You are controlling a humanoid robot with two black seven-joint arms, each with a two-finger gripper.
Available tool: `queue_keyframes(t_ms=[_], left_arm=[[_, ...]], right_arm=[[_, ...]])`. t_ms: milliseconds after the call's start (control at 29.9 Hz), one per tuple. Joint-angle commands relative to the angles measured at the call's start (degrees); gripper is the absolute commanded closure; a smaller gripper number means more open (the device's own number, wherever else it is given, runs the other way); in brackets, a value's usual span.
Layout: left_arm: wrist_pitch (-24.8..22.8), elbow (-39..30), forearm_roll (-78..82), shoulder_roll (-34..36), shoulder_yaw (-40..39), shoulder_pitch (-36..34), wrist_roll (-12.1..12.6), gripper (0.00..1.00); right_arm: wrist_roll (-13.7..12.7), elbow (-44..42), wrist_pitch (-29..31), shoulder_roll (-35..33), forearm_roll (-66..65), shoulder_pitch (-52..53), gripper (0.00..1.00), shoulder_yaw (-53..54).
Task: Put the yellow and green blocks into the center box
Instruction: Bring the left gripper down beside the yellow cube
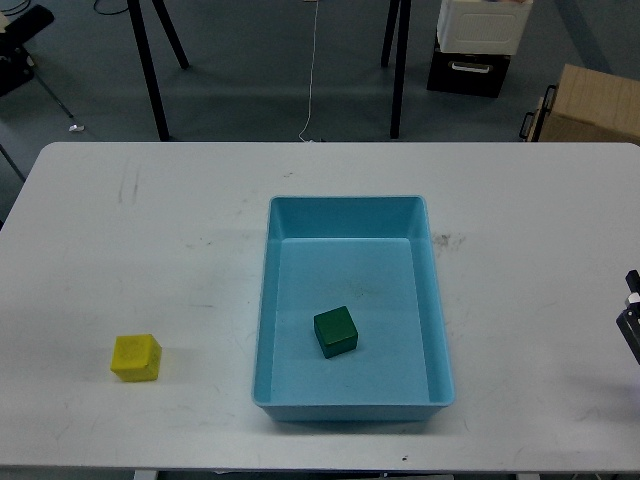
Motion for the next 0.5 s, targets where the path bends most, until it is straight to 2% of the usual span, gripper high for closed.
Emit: queue_keyframes(t_ms=[0,134,234,334,468], left_arm=[[-0.1,0.0,5.5,-5.1,23.7,-18.7,1.9,0.0],[-0.1,0.1,11.3,-9.9,46.1,-33.2,2.5,0.0],[-0.1,0.0,17.5,-12.9,60.0,-40.5,5.0,0.0],[4.2,-0.7,24.8,-13.1,71.6,-42.7,7.8,0.0],[8.2,-1.1,35.1,-12.9,82.0,-41.7,8.1,0.0]], right_arm=[[-0.1,-0.1,0.2,0.1,0.0,-0.2,0.0,-0.1],[-0.1,-0.1,0.3,0.1,0.0,-0.4,0.0,-0.1],[-0.1,-0.2,0.3,0.1,0.0,-0.1,0.0,-0.2],[-0.1,-0.3,0.3,0.2,0.0,-0.1,0.0,-0.2],[-0.1,-0.9,0.3,0.2,0.0,-0.1,0.0,-0.1]])
